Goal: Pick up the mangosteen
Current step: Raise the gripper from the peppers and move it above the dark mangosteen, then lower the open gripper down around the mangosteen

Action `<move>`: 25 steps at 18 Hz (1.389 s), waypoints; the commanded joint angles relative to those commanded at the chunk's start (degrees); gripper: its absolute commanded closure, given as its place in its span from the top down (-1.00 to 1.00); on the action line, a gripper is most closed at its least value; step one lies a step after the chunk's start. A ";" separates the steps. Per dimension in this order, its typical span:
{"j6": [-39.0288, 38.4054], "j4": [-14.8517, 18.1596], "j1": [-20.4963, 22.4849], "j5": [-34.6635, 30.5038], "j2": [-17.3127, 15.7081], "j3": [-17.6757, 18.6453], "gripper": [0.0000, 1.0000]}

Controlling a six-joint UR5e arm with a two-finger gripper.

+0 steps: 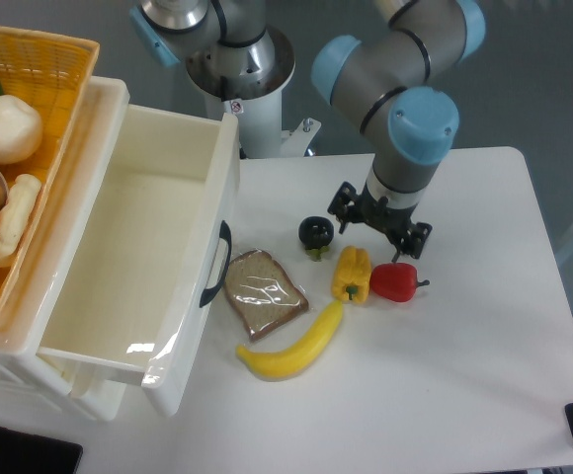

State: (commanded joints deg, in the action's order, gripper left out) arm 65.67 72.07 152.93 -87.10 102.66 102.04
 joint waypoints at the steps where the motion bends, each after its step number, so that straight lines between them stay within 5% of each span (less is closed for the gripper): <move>1: -1.32 -0.09 -0.17 0.00 0.00 0.44 1.00; 9: -7.04 -0.79 -2.02 -3.34 -0.44 5.54 1.00; 14: -7.48 -7.46 -2.81 -3.51 -0.79 10.19 1.00; 25: -11.53 -10.54 -5.01 -4.83 1.75 10.38 1.00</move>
State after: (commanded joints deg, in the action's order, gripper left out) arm 54.14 61.53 147.92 -91.93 104.41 112.41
